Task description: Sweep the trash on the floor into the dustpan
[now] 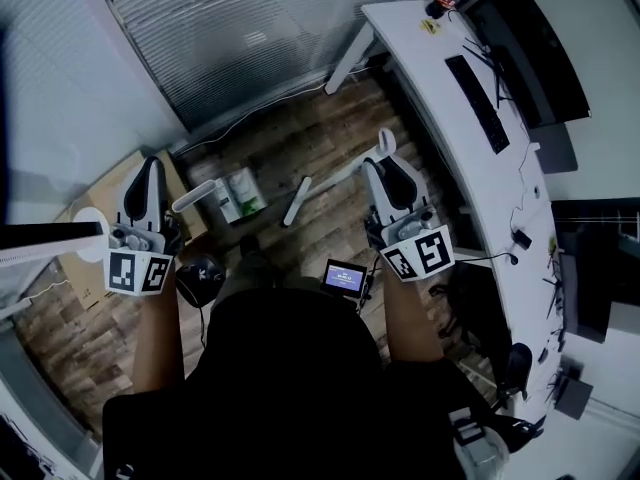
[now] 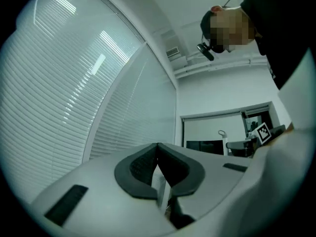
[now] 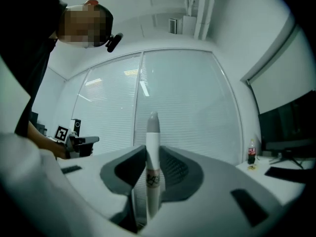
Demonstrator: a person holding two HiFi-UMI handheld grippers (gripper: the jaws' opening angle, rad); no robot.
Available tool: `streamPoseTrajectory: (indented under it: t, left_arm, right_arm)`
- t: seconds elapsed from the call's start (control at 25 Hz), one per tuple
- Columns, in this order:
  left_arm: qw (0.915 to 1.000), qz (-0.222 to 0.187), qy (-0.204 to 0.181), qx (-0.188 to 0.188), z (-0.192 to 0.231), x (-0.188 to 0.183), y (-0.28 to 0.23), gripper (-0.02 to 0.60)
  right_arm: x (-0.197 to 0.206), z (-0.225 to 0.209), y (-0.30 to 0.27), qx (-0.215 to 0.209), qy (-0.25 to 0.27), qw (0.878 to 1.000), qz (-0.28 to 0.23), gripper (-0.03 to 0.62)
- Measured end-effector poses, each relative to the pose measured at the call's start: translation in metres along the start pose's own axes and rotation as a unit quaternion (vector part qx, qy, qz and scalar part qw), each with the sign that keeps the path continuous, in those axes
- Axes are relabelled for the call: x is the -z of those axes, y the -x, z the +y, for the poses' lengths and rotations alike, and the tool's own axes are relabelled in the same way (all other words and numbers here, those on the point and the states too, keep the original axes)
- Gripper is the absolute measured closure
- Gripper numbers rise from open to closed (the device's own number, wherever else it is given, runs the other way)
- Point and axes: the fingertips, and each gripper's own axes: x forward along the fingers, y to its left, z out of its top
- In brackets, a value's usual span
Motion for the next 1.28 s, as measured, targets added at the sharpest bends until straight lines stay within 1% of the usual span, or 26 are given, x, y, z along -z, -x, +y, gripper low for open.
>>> streamPoseTrajectory:
  t: [0.12, 0.24, 0.4, 0.6, 0.72, 0.8, 1.0, 1.12, 1.28]
  left_arm:
    - [0.9999, 0.011, 0.007, -0.002, -0.023, 0.006, 0.013, 0.586]
    - [0.9998, 0.020, -0.002, 0.002, -0.054, 0.007, 0.031, 0.586]
    - [0.9988, 0.036, -0.022, 0.023, -0.114, 0.012, 0.054, 0.586]
    - [0.9984, 0.048, -0.017, 0.023, -0.174, 0.021, 0.096, 0.586]
    - [0.9963, 0.071, -0.034, 0.033, -0.209, 0.033, 0.119, 0.586]
    - [0.9945, 0.086, -0.045, 0.039, -0.229, 0.040, 0.131, 0.586]
    - [0.9935, 0.099, -0.039, 0.038, -0.253, 0.039, 0.154, 0.586]
    - [0.9927, 0.104, -0.042, 0.045, -0.258, 0.036, 0.163, 0.586]
    - [0.9916, 0.112, -0.035, 0.055, -0.260, 0.047, 0.174, 0.586]
  right_arm:
    - [0.009, -0.001, 0.024, 0.005, -0.008, 1.000, 0.000, 0.500]
    - [0.012, 0.004, 0.053, -0.004, -0.020, 1.000, -0.007, 0.500]
    - [0.009, 0.004, 0.103, -0.005, -0.041, 0.999, -0.019, 0.500]
    - [0.005, 0.012, 0.164, -0.015, -0.045, 0.998, -0.034, 0.500]
    - [0.003, 0.014, 0.192, -0.025, -0.071, 0.996, -0.038, 0.499]
    - [0.001, 0.016, 0.208, -0.031, -0.073, 0.996, -0.043, 0.499]
    - [0.004, 0.026, 0.241, -0.025, -0.071, 0.996, -0.037, 0.499]
    - [0.007, 0.034, 0.258, -0.024, -0.073, 0.996, -0.036, 0.499]
    - [0.020, 0.048, 0.278, -0.015, -0.088, 0.996, -0.028, 0.499]
